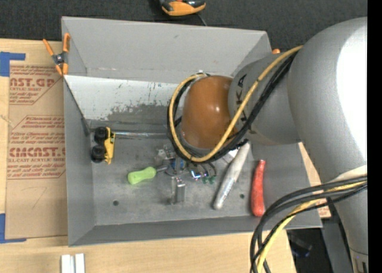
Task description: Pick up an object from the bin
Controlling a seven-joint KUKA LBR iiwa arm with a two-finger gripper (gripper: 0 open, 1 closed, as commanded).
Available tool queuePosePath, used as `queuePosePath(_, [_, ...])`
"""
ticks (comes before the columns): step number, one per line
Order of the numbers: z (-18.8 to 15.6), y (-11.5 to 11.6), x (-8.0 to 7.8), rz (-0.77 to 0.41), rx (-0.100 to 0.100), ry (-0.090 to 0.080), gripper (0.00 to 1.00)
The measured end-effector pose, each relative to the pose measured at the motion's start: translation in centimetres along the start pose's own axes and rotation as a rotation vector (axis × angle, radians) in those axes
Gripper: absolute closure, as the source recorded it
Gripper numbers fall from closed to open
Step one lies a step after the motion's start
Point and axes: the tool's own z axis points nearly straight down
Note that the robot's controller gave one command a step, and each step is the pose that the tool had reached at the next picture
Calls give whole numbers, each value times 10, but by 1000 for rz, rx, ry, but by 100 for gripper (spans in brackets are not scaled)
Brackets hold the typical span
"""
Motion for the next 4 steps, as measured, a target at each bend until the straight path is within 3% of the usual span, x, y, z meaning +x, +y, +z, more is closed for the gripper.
queuePosePath(1, [6,7,24,-128,3,-25,100])
queuePosePath(3, [-4,20,20,-123,1,-27,100])
queuePosePath(4, [-21,17,25,-139,0,-13,100])
